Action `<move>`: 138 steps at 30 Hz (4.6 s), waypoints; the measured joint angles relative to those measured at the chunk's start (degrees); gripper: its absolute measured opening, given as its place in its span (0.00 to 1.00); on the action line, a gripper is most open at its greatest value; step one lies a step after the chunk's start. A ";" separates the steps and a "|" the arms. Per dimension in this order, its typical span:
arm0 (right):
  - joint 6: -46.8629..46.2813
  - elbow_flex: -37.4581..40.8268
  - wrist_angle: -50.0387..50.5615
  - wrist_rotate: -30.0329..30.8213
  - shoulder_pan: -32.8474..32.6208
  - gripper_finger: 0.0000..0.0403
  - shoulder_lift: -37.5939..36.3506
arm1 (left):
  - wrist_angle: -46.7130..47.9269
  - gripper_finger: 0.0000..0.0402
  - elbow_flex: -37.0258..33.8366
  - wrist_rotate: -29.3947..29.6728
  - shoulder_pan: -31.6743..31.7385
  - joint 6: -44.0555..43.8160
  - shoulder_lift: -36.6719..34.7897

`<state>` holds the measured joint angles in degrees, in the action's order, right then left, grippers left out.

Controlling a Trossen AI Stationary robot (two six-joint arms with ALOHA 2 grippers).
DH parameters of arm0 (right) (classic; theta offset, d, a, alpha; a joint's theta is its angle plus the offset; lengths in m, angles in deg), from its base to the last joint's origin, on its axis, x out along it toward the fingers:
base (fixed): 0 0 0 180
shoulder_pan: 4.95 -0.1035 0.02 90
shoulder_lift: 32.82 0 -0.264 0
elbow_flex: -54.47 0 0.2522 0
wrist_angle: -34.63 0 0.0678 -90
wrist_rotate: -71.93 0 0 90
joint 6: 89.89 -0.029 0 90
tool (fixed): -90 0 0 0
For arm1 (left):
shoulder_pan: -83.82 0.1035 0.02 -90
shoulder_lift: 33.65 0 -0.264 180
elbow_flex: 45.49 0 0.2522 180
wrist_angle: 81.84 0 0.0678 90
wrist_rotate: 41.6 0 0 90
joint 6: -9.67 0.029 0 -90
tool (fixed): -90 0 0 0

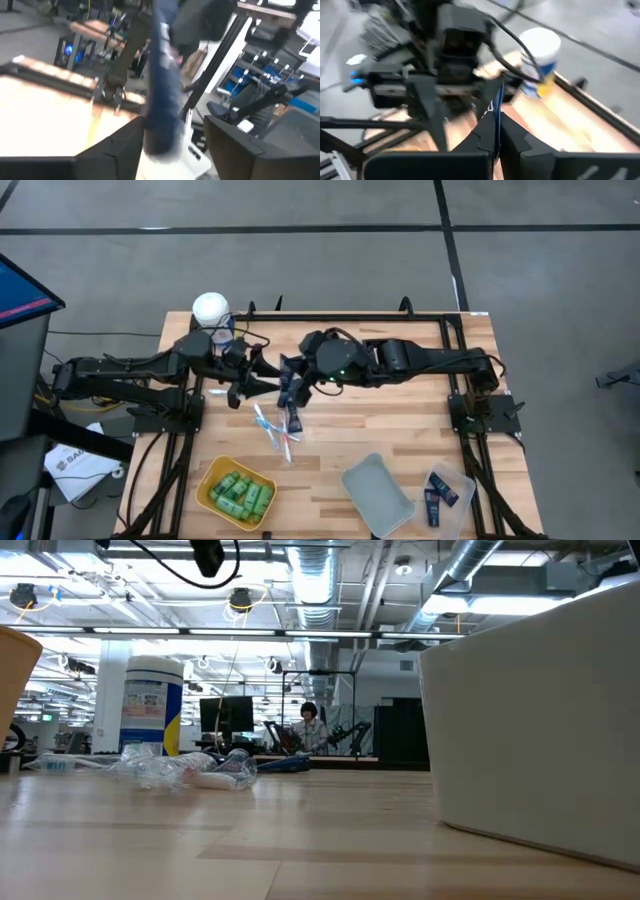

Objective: Pick & Place Travel size toiletries
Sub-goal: Put the blue shave cream into the transparent bin

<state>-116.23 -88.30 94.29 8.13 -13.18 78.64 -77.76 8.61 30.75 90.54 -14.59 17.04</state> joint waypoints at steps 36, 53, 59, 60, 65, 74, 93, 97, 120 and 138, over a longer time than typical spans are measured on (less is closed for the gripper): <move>-102.35 29.67 44.23 -33.57 -44.74 0.00 -0.83 | 7.13 0.56 -0.04 4.40 0.11 0.01 0.00; -102.24 39.03 43.90 -36.86 -45.15 0.05 -0.79 | 7.25 0.59 0.02 8.56 0.11 1.17 2.87; -102.21 39.03 43.64 -36.83 -45.33 0.25 -0.79 | 7.94 0.64 -0.08 9.68 0.30 3.64 8.18; -102.21 39.03 43.64 -36.81 -45.33 0.29 -0.79 | 7.89 0.64 -0.07 9.70 0.57 4.34 9.40; -102.14 38.33 43.69 -36.81 -45.33 0.51 -0.79 | 8.13 0.66 0.34 10.79 2.89 7.51 15.27; -102.14 38.14 43.59 -36.77 -45.24 0.64 -0.79 | 19.44 0.66 10.83 18.77 9.12 16.99 29.22; -99.03 38.14 39.31 -36.84 -45.28 0.64 -0.79 | 24.86 0.67 21.60 20.36 17.22 22.29 49.69; -97.73 38.14 37.94 -36.86 -45.26 0.64 -0.79 | 25.34 0.67 22.75 20.98 17.12 22.04 53.20; -97.55 38.14 32.84 -37.07 -45.26 0.64 -0.79 | 24.78 0.56 24.24 21.48 16.52 18.42 61.87; -96.68 32.57 34.07 -22.63 -44.03 0.64 -0.81 | 25.71 0.23 23.83 12.06 15.44 14.22 51.77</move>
<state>-212.91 -55.73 128.36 -14.51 -57.21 77.83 -52.04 32.44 42.81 105.98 -0.38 68.81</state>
